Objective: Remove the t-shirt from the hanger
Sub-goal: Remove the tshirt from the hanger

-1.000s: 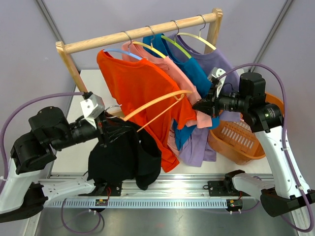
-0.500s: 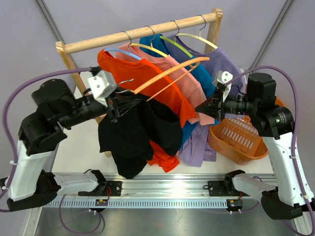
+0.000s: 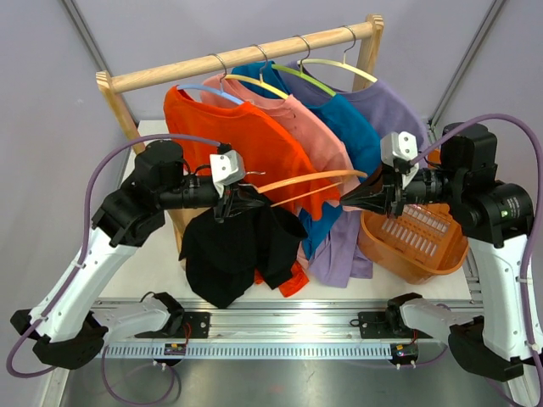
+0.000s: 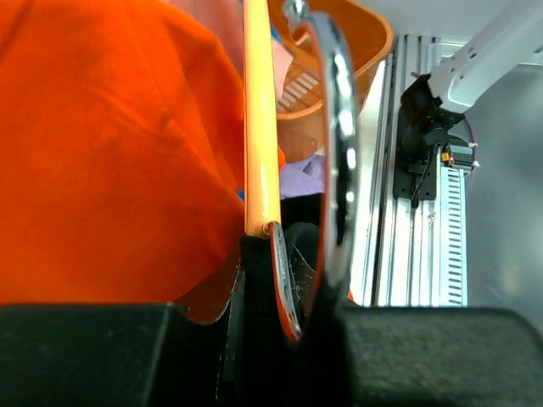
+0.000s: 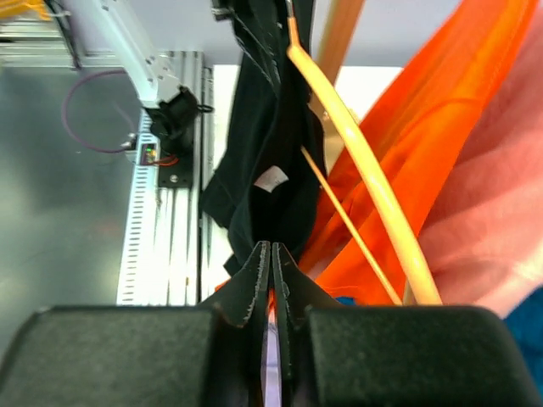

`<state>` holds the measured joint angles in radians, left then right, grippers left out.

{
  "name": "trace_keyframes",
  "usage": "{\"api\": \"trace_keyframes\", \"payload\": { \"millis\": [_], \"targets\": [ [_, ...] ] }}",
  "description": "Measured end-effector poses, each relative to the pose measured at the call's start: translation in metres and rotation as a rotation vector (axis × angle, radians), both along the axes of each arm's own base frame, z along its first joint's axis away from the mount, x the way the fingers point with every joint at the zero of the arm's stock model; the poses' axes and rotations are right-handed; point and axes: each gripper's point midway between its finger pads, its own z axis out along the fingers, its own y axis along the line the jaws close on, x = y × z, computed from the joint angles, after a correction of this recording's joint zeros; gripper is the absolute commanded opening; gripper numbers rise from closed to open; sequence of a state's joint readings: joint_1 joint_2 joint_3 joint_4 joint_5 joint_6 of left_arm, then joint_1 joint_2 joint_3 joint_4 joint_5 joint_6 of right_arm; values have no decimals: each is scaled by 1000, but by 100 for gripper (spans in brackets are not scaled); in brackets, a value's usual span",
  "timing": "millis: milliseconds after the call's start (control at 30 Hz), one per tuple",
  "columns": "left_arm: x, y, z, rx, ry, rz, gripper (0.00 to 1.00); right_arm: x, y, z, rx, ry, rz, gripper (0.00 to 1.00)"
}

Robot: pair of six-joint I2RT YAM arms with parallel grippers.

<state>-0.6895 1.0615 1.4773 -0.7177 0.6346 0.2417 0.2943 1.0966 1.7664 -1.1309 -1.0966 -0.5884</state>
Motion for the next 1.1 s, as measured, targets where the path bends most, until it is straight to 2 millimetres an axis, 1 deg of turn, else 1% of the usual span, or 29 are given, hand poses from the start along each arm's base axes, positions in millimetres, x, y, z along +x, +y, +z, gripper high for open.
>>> {"api": "trace_keyframes", "payload": {
  "millis": [67, 100, 133, 167, 233, 267, 367, 467, 600, 733, 833, 933, 1000, 1100],
  "targets": [
    [-3, -2, 5, -18, -25, -41, 0, -3, 4, 7, 13, 4, 45, 23],
    [-4, -3, 6, -25, -34, -59, 0, -3, 5, 8, 16, 4, 53, 23],
    [-6, -5, 8, -30, -43, -80, 0, -2, 7, 9, 17, 8, 72, 32],
    [-8, -6, 7, -32, -47, -101, 0, -3, 10, 10, 17, 14, 90, 37],
    [-11, -9, 6, -32, -51, -137, 0, -4, 20, 8, 0, 16, 146, 46],
    [-11, -11, 4, -30, -50, -152, 0, -5, 27, 5, -14, 12, 179, 52],
    [-9, -16, -5, -5, -34, -183, 0, -9, 45, -8, -61, 5, 260, 56],
    [-6, -19, -14, 27, -19, -206, 0, -10, 57, -17, -112, -21, 303, 57],
    [-4, -19, -23, 66, -16, -219, 0, -5, 66, -11, -136, -84, 323, 57],
    [-6, -15, -26, 93, -28, -228, 0, 1, 70, -5, -142, -132, 315, 58],
    [-6, -14, -27, 102, -37, -234, 0, 6, 70, -7, -162, -144, 293, 60],
    [-5, -15, -27, 106, -42, -238, 0, 16, 74, -16, -198, -134, 269, 61],
    [-4, -16, -27, 108, -45, -240, 0, 24, 76, -26, -230, -119, 252, 61],
    [-3, -17, -28, 109, -49, -242, 0, 32, 81, -41, -274, -91, 239, 57]
  ]
}}
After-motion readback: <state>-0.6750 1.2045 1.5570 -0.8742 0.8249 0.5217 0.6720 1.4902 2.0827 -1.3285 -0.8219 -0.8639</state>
